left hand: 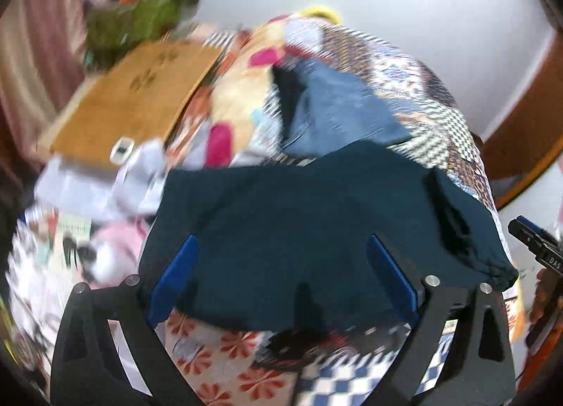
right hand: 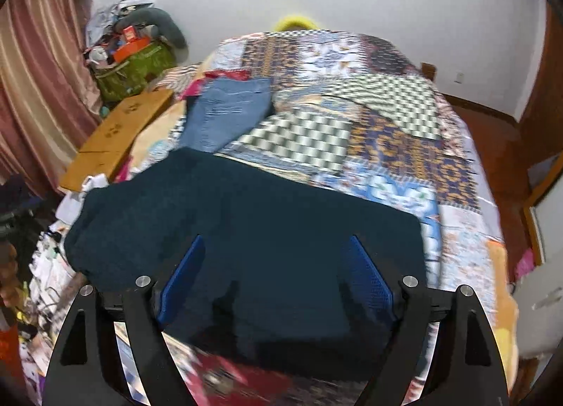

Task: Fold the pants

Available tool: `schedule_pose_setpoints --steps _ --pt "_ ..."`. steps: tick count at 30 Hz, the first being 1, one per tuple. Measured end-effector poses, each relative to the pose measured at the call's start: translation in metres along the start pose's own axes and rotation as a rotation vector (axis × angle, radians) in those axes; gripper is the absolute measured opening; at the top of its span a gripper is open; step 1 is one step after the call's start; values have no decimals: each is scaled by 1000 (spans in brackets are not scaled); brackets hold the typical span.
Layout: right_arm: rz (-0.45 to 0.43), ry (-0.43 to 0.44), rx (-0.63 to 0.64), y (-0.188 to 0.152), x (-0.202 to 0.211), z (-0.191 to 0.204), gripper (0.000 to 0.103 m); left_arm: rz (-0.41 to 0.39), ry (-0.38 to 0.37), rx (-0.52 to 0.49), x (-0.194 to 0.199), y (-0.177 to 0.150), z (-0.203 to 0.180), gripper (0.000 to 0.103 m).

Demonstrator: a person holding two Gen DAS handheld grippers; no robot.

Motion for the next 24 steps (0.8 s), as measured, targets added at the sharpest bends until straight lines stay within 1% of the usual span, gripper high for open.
schedule_pose_setpoints --steps 3,5,7,11,12,14,16,19,20,21,24 --pt "9 43 -9 -4 -15 23 81 33 -23 71 -5 -22 28 97" --pt "35 73 -12 -9 -27 36 81 61 -56 121 -12 -38 43 97" --pt "65 81 -10 -14 -38 48 81 88 -89 164 -17 -50 52 97" --pt "151 91 -16 -29 -64 59 81 145 -210 263 -35 -73 60 97" --pt "177 88 -20 -34 -69 59 82 166 -279 311 -41 -80 60 97" --pt "153 59 24 -40 -68 63 82 195 -370 368 -52 -89 59 97" --pt "155 35 66 -42 -67 67 82 223 -396 390 -61 -94 57 97" --pt "162 30 79 -42 -67 67 82 267 -422 420 -80 -99 54 97" --pt "163 32 76 -41 -67 66 82 270 -443 438 -86 -100 53 97" --pt "163 34 73 -41 -67 66 82 264 -446 444 -89 -98 53 97" --pt "163 36 72 -40 -67 65 83 249 -466 438 -100 -88 49 96"
Point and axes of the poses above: each gripper's, at about its wrist camera, not at the fingertips, and x roughly against the way its jaws point, z to its left, y to its top, the point moved 4 cm from there along -x, roughly the way its jaws point, and after that the axes turned 11 degrees about -x, right-handed, at the moved point
